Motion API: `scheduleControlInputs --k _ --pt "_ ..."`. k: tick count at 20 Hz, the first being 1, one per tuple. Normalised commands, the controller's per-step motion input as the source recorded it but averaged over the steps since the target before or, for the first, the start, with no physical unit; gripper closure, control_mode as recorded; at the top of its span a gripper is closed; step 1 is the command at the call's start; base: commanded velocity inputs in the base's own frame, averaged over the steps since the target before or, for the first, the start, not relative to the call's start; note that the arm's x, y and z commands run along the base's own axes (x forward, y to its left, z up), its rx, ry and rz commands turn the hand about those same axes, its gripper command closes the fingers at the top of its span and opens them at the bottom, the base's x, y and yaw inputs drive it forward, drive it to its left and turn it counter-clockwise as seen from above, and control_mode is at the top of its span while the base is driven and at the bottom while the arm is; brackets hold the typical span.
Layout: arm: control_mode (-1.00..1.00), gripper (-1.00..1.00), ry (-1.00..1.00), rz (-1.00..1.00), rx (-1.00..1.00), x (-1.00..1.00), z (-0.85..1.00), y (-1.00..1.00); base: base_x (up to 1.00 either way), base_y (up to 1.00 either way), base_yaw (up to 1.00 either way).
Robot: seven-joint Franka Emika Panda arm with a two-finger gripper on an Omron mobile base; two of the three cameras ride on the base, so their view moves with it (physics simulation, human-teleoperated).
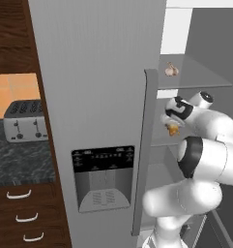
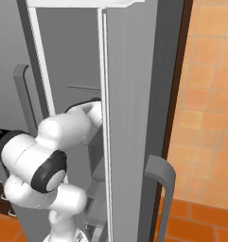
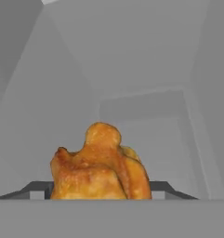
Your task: Place one garlic and one chicken drumstick in each tupperware on the nearby counter, to pack two identical lunches.
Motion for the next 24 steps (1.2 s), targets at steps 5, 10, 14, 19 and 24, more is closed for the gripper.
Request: scheduleControlInputs --k 5,10,14,19,24 --pt "-1.00 1.00 -0.23 0.00 -0.06 -1.00 0.47 0.00 0.00 0.00 0.00" --pt "-1.00 1.00 -0.04 0.00 -0.04 -1.00 0.98 0.00 0.00 0.00 0.00" --pt "-1.00 1.00 0.09 0.00 0.00 -1.00 1.00 0.03 0.00 0.00 0.00" --pt "-1.00 1.00 0.06 0.00 0.00 -0.90 0.84 0.24 0.00 0.00 0.00" --pt "-1.00 1.00 0.00 0.00 -0.06 -0.55 0.12 0.32 0.00 0.00 0.00"
